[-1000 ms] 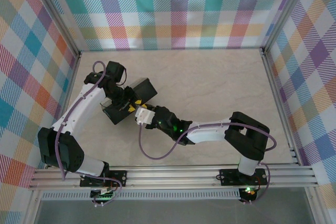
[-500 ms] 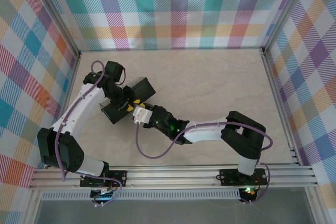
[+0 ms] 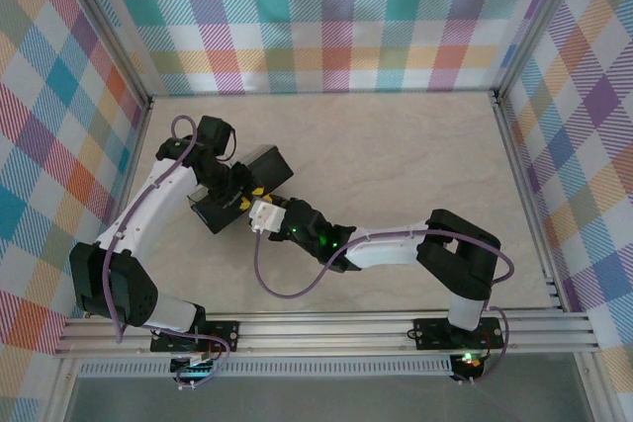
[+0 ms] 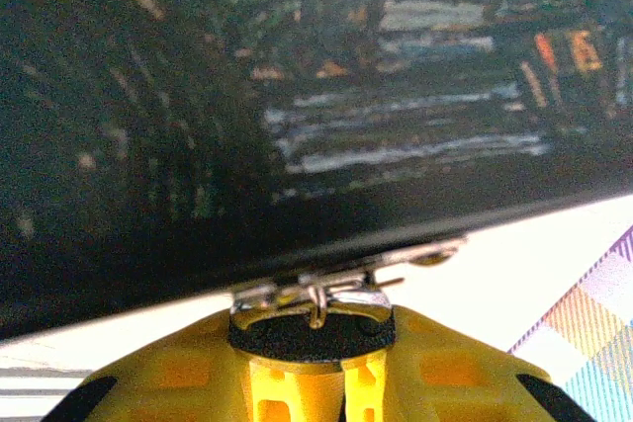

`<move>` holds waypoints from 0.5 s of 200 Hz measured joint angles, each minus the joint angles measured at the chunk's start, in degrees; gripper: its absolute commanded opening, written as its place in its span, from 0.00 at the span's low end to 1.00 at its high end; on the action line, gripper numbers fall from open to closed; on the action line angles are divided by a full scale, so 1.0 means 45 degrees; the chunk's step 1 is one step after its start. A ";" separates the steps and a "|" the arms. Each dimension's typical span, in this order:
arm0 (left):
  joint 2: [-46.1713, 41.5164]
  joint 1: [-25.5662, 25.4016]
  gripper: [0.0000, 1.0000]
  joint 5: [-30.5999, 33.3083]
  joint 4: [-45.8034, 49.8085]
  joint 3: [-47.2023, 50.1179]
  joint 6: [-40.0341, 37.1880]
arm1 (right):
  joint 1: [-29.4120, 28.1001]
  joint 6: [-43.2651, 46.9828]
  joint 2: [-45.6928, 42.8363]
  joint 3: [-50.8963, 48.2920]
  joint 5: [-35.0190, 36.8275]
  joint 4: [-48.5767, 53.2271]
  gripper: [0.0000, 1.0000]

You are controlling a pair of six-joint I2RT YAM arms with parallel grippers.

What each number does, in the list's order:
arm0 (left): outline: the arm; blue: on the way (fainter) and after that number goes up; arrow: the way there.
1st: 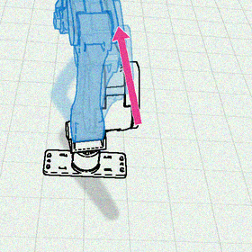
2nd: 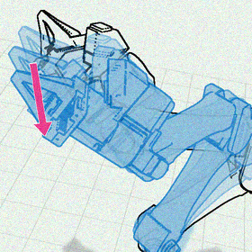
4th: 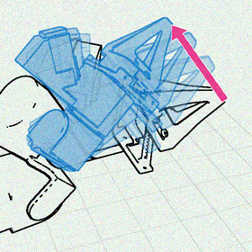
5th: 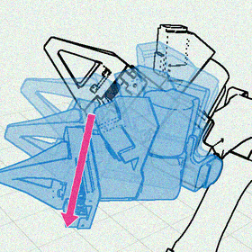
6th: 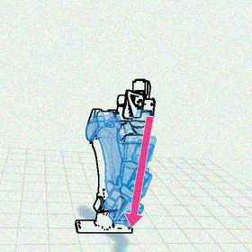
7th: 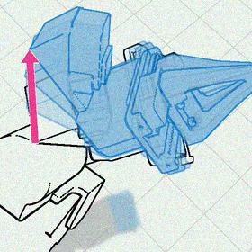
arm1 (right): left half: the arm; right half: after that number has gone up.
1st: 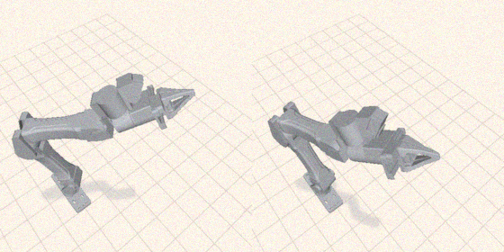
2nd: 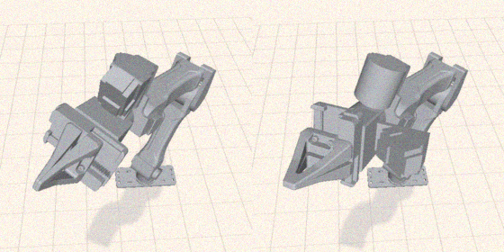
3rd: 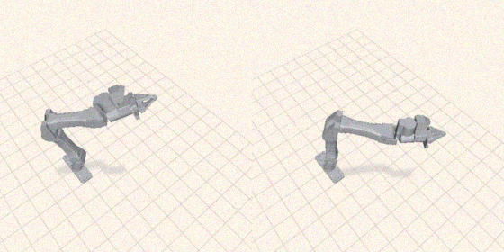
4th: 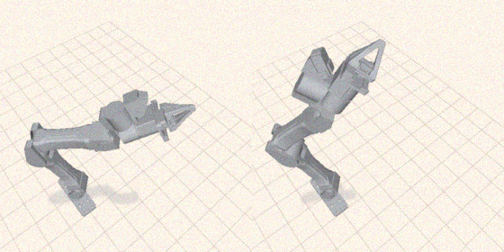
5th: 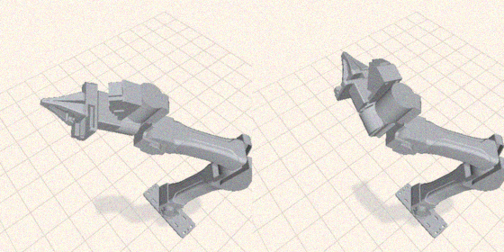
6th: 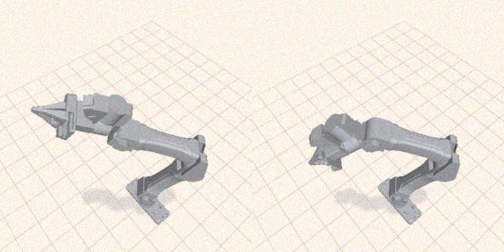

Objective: Unlock the padlock with the key

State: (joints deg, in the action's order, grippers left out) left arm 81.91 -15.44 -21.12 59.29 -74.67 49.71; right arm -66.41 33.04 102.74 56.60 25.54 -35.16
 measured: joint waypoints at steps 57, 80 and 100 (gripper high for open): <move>-0.0010 -0.0005 0.00 -0.0068 -0.0078 0.0049 0.0039 | -0.0010 -0.0481 0.0000 0.0301 0.0053 0.0510 0.16; -0.0049 -0.0015 0.00 -0.0087 -0.0223 0.0160 0.0049 | -0.0010 -0.0631 0.0000 0.0306 0.0092 0.0627 0.14; -0.0058 -0.0015 0.00 -0.0092 -0.0219 0.0209 0.0049 | -0.0010 -0.0792 -0.0005 0.0306 0.0121 0.0690 0.14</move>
State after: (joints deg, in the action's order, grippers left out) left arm 81.65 -15.51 -21.54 58.30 -73.73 49.93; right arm -66.46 29.47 102.72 57.98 26.09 -32.05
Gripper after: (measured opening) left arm 0.280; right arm 0.162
